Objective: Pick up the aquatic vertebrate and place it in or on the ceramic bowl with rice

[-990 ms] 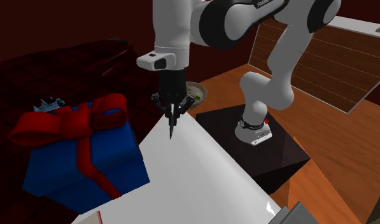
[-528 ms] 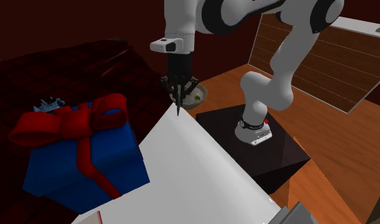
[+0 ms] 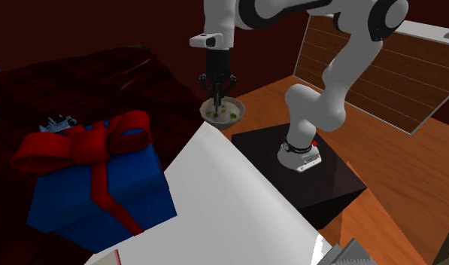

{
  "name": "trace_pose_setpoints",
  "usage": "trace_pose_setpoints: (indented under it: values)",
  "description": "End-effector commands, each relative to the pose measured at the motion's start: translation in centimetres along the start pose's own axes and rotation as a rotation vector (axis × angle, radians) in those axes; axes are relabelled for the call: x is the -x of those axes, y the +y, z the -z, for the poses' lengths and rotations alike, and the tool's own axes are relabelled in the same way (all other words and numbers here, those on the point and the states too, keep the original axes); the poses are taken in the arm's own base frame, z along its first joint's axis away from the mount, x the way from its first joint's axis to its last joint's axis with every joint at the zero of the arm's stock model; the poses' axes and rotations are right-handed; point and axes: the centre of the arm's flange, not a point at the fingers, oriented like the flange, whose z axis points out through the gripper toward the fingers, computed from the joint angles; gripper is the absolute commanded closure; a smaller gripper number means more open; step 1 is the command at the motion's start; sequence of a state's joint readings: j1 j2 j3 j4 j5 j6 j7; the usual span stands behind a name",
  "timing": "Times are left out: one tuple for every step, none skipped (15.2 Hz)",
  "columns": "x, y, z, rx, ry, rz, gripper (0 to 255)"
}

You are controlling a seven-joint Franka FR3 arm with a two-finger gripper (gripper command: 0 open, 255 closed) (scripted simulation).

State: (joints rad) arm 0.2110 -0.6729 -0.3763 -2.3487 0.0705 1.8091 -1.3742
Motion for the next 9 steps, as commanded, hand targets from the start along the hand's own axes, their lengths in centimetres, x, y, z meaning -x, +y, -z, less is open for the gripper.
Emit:
trace_pose_setpoints:
  values:
    - [2.5, -0.4, 0.6, -0.001, 0.0, 0.001, 255]
    - [3.7, -0.6, 1.0, -0.001, 0.0, 0.001, 255]
    - [5.0, -0.7, 1.3, -0.001, 0.0, 0.001, 255]
    - [6.2, -0.9, 1.7, -0.001, 0.0, 0.001, 255]
    - [8.3, -1.1, 2.4, -0.001, 0.0, 0.001, 255]
    - [8.5, -1.2, 1.9, -0.001, 0.0, 0.001, 255]
    - [8.6, -1.2, 1.4, -0.001, 0.0, 0.001, 255]
    - [8.8, -1.2, 0.8, -0.001, 0.0, 0.001, 255]
    - [9.0, -1.2, 0.3, -0.001, 0.0, 0.001, 255]
